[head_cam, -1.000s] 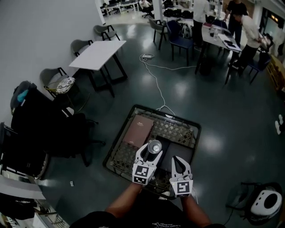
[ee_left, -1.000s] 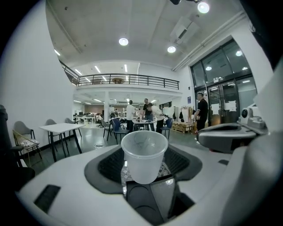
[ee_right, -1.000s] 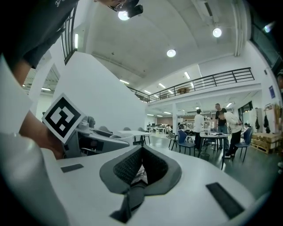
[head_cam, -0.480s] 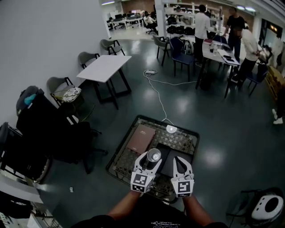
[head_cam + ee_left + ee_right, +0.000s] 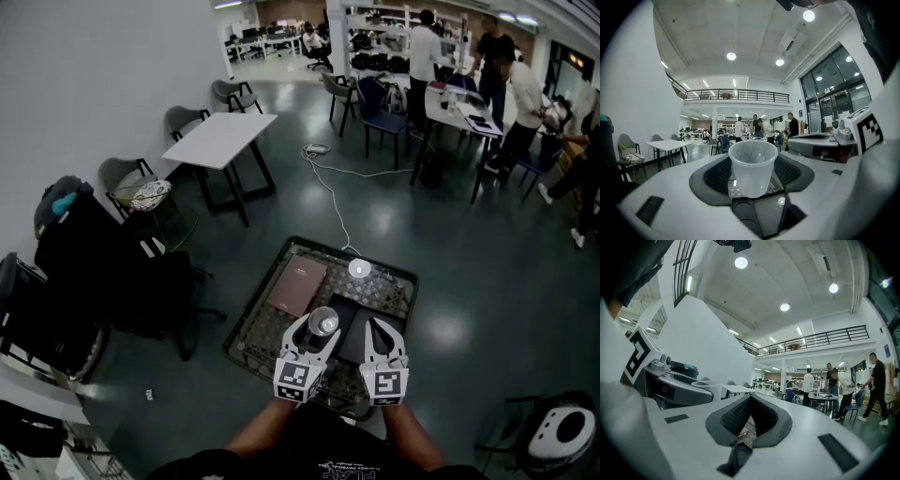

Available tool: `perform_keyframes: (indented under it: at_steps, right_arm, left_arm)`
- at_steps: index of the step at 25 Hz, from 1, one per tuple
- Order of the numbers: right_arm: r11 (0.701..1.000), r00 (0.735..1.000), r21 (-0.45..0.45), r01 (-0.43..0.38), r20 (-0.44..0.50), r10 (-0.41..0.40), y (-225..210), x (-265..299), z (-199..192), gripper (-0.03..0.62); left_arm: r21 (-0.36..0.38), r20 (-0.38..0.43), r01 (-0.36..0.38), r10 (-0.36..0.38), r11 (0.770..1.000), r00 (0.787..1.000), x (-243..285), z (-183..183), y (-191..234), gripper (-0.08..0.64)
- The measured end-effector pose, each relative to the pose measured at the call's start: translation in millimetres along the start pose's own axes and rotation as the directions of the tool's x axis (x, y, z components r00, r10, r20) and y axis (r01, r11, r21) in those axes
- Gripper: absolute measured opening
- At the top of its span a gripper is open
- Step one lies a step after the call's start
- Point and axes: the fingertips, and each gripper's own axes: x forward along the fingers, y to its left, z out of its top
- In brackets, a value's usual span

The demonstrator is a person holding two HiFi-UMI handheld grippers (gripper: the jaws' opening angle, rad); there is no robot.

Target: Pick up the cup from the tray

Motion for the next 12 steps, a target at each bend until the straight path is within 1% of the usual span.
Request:
perform_keyframes:
  at_steps: [12]
  right_arm:
    - [1.000,1.000,-0.011,0.029,0.007,-0.029,-4.6,-10.2,2.4,0.008]
  left_arm:
    - [0.007,0.007,0.019,-0.019,1.000,1.000,-2.5,-0.6,-4.6,0.293]
